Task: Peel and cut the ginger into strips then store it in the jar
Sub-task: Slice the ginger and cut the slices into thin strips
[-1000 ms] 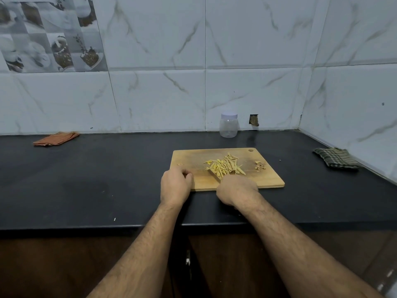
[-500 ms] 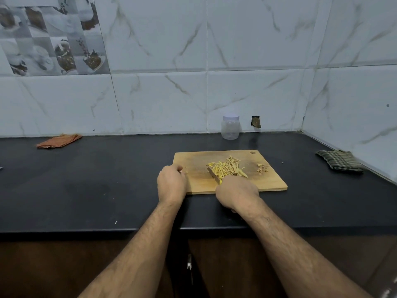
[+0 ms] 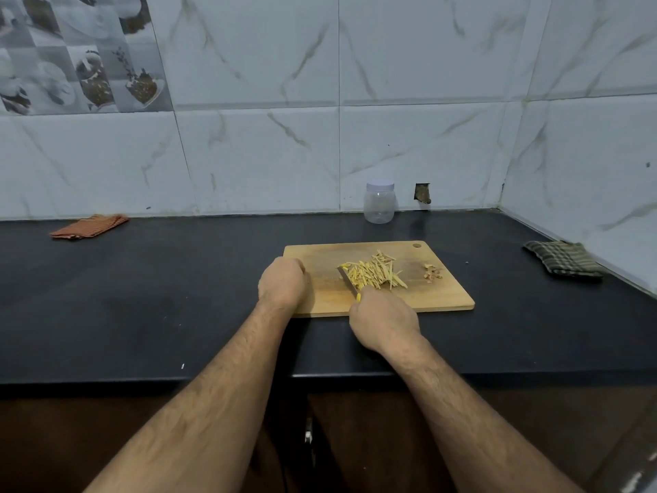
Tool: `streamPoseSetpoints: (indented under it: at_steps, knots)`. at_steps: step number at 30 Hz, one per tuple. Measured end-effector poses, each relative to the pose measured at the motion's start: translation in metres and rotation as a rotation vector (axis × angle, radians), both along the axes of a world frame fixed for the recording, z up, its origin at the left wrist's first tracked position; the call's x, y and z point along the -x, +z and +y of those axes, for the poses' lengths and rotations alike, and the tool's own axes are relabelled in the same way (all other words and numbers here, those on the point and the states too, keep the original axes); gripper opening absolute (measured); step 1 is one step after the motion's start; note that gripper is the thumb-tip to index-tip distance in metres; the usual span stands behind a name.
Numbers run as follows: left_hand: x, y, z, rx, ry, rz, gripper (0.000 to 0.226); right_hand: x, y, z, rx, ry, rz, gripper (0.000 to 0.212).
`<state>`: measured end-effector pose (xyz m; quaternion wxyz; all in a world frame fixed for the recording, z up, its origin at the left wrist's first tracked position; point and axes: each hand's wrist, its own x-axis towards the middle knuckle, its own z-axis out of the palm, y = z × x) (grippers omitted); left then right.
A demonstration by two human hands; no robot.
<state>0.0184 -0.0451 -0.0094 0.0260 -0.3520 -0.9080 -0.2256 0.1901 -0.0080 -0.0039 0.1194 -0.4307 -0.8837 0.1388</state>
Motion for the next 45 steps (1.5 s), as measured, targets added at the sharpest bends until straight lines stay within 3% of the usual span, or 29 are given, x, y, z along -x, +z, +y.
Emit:
streamPoseSetpoints:
  at_steps: [8, 12, 17, 21, 26, 34, 45]
  knots:
    - [-0.028, 0.000, -0.006, -0.023, -0.111, -0.163, 0.013, -0.007, 0.006, -0.005, 0.043, 0.047, -0.021, 0.028]
    - [-0.027, -0.001, -0.009, -0.062, -0.144, -0.244, 0.023, -0.013, 0.007, -0.007, 0.068, 0.097, -0.025, 0.034]
    - [-0.027, 0.004, -0.009, -0.019, -0.155, -0.264, 0.032, -0.014, 0.007, -0.010, 0.077, 0.152, -0.013, 0.062]
    - [-0.027, 0.005, -0.006, 0.013, -0.152, -0.276, 0.036, -0.011, 0.008, -0.012, 0.059, 0.153, -0.021, 0.061]
    - [-0.028, 0.006, -0.002, 0.061, -0.146, -0.265, 0.022, -0.006, 0.007, -0.013, 0.046, 0.158, -0.024, 0.060]
    - [-0.029, 0.007, -0.003, 0.119, -0.146, -0.238, 0.029, -0.004, 0.012, -0.011, 0.031, 0.184, -0.066, 0.059]
    - [-0.028, 0.009, -0.004, 0.080, -0.119, -0.284, 0.027, -0.005, 0.020, -0.022, -0.025, 0.174, -0.236, 0.075]
